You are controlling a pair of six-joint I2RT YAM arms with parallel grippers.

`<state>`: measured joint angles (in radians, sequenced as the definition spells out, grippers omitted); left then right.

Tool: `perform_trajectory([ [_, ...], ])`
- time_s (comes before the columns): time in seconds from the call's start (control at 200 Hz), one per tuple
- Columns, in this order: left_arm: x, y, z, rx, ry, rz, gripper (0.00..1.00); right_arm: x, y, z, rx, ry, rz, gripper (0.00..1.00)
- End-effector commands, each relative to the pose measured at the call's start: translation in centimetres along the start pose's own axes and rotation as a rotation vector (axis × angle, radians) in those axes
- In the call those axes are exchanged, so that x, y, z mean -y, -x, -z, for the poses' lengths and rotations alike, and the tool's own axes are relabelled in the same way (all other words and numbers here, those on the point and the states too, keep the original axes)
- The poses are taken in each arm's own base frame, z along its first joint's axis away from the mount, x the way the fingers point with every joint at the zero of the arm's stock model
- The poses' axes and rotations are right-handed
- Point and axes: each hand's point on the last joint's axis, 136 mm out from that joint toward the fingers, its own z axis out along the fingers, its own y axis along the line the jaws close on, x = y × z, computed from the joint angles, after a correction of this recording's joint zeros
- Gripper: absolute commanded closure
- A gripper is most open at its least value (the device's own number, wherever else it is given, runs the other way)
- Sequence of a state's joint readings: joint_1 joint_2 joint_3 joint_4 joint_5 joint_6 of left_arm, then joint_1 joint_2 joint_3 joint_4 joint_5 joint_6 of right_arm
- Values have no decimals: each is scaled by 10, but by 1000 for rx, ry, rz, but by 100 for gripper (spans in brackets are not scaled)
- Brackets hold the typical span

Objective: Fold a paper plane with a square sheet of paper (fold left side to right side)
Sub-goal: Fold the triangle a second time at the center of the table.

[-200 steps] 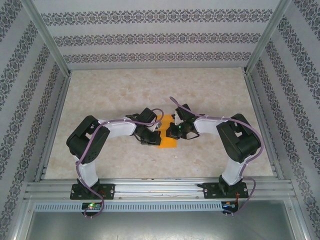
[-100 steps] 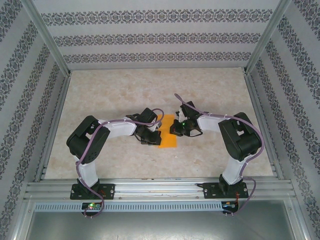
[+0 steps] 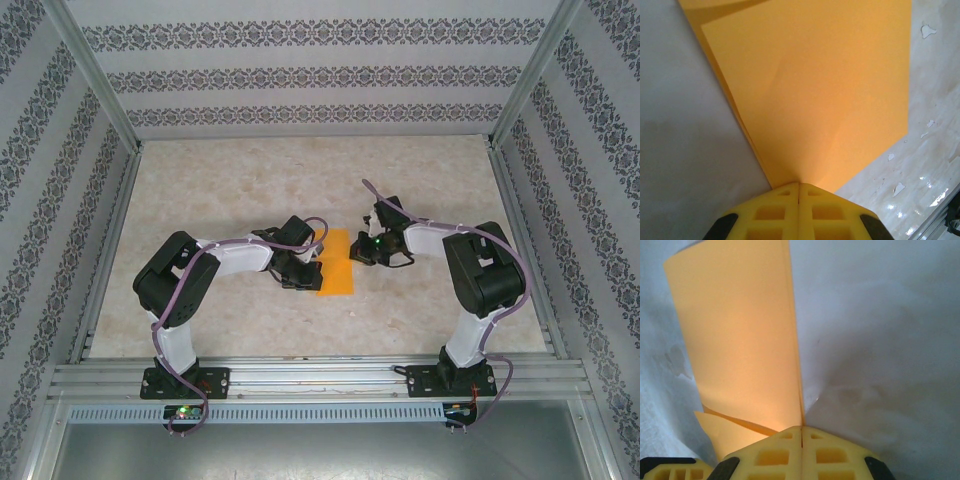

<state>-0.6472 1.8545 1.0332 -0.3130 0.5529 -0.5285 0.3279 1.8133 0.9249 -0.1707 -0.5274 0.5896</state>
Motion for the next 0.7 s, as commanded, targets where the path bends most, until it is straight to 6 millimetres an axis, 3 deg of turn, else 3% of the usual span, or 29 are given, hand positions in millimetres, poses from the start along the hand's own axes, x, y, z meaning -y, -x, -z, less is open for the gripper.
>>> perform_trajectory([
  [0.0,-46,-36,-17,-115,170,56,100,29,16,1,42,-99,-18,100],
  [0.44,-44,-34,-17,-107,166,53,100,20,28,21,80,-65,-18,100],
  [0.699,-44,-34,-17,-108,165,52,100,-13,2,23,46,56,4,100],
])
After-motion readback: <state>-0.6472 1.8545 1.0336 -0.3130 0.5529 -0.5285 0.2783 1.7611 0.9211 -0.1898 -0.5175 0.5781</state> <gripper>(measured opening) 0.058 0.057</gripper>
